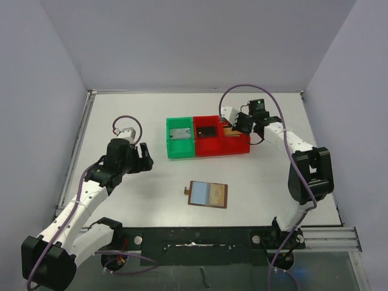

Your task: Take the credit cards out of the card holder

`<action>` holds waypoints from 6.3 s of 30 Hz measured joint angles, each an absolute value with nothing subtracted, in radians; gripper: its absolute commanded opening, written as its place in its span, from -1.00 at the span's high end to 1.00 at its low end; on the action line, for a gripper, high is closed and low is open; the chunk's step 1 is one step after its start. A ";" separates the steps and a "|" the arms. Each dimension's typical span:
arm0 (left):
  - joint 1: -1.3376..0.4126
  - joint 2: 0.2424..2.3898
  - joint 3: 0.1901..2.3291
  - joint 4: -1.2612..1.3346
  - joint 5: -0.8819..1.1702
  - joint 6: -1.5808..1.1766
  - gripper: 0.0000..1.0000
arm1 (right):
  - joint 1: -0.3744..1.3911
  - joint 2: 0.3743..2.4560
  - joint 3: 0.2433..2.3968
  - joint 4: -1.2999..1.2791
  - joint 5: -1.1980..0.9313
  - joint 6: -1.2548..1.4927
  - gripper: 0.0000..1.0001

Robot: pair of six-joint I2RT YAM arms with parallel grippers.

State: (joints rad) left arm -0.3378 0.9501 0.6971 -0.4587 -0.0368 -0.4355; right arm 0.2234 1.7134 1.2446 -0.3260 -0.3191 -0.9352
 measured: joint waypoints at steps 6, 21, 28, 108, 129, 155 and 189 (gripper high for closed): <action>-0.328 0.949 0.697 -0.455 -0.044 -0.432 -0.50 | 0.229 1.764 1.272 -0.351 -0.319 -1.018 1.00; -0.313 0.950 0.697 -0.445 -0.044 -0.432 -0.51 | 0.247 1.923 1.378 -0.361 -0.296 -1.156 1.00; -0.305 0.955 0.697 -0.443 -0.036 -0.429 -0.51 | 0.250 1.955 1.426 -0.349 -0.273 -1.191 0.94; -0.267 0.979 0.601 -0.272 0.315 -0.605 -0.39 | 0.248 0.574 0.135 0.154 -0.376 1.035 -0.95; -0.705 1.124 0.710 -0.172 0.258 -0.764 -0.39 | 0.257 0.688 0.239 0.025 -0.426 1.009 -0.96; -0.770 1.143 0.686 -0.076 0.200 -0.825 -0.38 | 0.646 0.810 0.261 0.009 -0.113 1.109 -0.82; -0.844 1.261 0.599 0.076 0.243 -0.942 -0.01 | 0.699 0.963 0.340 -0.167 0.025 1.189 0.08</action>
